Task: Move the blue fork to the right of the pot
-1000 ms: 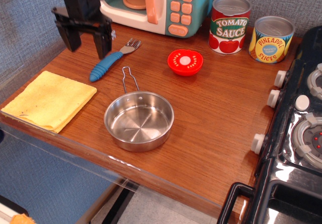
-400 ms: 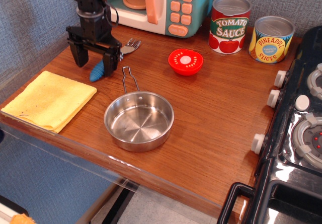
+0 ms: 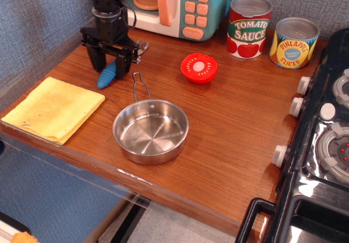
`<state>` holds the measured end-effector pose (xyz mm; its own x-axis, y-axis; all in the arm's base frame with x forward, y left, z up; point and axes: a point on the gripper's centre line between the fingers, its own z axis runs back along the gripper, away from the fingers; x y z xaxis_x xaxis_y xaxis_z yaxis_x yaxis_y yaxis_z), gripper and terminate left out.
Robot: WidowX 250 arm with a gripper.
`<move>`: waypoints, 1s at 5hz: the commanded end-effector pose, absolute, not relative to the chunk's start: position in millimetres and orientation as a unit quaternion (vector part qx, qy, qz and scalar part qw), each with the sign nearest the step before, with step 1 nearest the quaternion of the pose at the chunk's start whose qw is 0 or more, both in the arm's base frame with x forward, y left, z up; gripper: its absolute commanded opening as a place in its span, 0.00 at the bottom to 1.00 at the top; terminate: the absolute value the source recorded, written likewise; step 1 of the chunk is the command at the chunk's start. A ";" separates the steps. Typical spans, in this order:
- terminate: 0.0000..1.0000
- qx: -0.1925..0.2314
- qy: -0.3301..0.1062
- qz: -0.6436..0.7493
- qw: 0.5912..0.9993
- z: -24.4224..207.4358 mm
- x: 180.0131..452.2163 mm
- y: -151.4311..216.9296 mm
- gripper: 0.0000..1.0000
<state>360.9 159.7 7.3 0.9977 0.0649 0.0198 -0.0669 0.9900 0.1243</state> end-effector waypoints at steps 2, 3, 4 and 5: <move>0.00 0.050 -0.040 0.110 0.992 34.5 340.3 152.7 0.00; 0.00 0.050 -0.112 0.181 0.976 81.5 317.7 159.8 0.00; 0.00 0.078 -0.168 0.189 0.964 130.6 302.5 158.6 0.00; 0.00 0.078 -0.210 0.213 0.951 159.4 290.3 153.8 0.00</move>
